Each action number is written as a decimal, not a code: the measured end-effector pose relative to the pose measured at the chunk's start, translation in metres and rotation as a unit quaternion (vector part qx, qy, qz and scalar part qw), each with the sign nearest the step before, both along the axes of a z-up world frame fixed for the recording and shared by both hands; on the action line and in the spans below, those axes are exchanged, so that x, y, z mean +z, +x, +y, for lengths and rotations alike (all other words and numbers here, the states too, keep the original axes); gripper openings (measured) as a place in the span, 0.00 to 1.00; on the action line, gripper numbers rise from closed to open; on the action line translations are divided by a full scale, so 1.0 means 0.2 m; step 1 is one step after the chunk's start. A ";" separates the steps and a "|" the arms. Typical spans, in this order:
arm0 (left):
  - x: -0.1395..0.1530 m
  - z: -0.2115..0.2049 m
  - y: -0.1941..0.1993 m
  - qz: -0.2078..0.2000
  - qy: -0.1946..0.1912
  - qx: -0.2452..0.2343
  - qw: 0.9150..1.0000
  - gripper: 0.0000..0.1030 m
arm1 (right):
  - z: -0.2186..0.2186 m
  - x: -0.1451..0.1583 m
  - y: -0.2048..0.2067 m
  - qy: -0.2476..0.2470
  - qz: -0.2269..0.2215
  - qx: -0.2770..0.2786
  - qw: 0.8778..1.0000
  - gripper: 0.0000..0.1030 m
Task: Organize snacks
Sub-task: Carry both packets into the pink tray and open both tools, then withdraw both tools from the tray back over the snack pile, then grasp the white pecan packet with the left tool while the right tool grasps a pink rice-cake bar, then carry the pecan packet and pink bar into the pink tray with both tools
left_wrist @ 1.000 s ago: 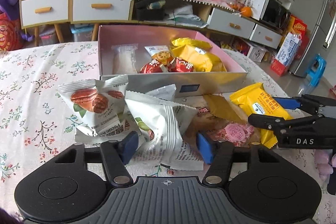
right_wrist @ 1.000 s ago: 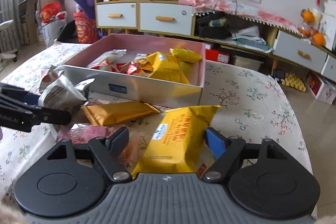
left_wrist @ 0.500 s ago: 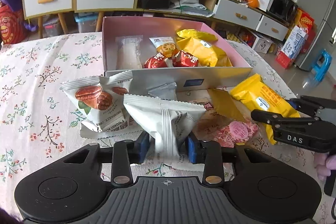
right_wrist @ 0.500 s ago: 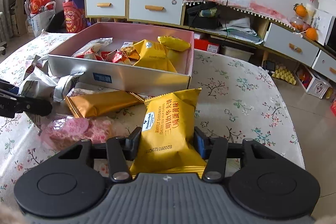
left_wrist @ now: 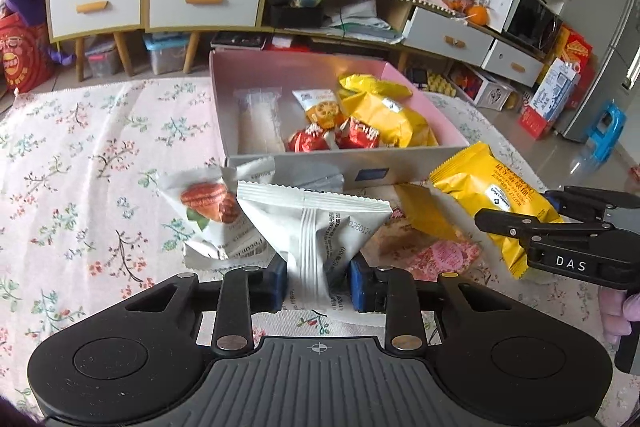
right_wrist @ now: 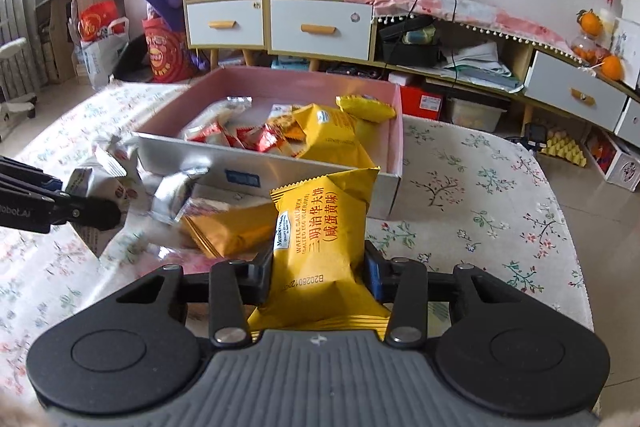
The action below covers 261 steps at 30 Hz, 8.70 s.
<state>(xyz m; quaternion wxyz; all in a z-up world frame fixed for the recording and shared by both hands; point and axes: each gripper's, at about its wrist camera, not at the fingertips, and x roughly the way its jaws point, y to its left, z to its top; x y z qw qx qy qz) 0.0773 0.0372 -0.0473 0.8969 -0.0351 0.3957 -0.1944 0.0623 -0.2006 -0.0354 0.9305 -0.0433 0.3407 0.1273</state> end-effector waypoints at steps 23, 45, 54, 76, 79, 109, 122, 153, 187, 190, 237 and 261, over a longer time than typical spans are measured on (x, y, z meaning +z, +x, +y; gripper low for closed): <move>0.23 -0.04 0.32 -0.065 -0.005 -0.018 0.998 0.27 | 0.01 0.24 0.19 0.108 -0.034 -0.037 0.993 0.38; 0.03 -0.12 0.81 0.009 -0.012 0.003 1.000 0.28 | 0.14 0.07 0.69 0.121 0.062 -0.080 0.987 0.38; 0.04 -0.14 0.83 -0.013 0.001 0.012 1.000 0.30 | 0.16 0.09 0.74 0.123 0.060 -0.086 0.987 0.40; 0.20 -0.05 0.52 -0.044 0.002 0.005 0.999 0.90 | 0.04 0.20 0.52 0.153 0.046 -0.096 0.983 0.86; 0.21 0.00 0.44 -0.046 0.009 0.014 0.999 0.91 | 0.02 0.22 0.44 0.162 0.042 -0.092 0.982 0.93; -0.10 0.13 0.00 -0.094 0.038 0.089 0.991 0.96 | 0.10 0.07 0.03 0.062 -0.017 0.012 0.998 1.00; -0.17 0.03 0.05 -0.091 0.041 0.085 0.991 0.90 | 0.23 -0.11 -0.06 0.013 0.036 0.092 0.995 1.00; -0.05 0.26 0.05 0.142 -0.013 0.014 0.990 0.39 | 0.21 -0.12 -0.08 0.041 0.080 0.100 0.991 0.93; -0.13 0.19 -0.15 0.064 0.045 -0.037 0.996 0.89 | 0.40 -0.11 -0.26 -0.068 0.059 0.297 0.951 1.00; -0.14 0.18 -0.16 0.062 0.050 -0.037 0.996 0.89 | 0.42 -0.11 -0.27 -0.073 0.054 0.300 0.950 1.00; -0.04 0.14 -0.18 0.039 0.064 -0.014 0.997 0.41 | 0.32 -0.09 -0.06 0.003 0.067 0.123 0.990 0.68; 0.16 0.14 -0.02 -0.003 0.010 0.045 0.999 0.41 | 0.17 0.15 0.04 0.059 -0.003 0.070 0.996 0.68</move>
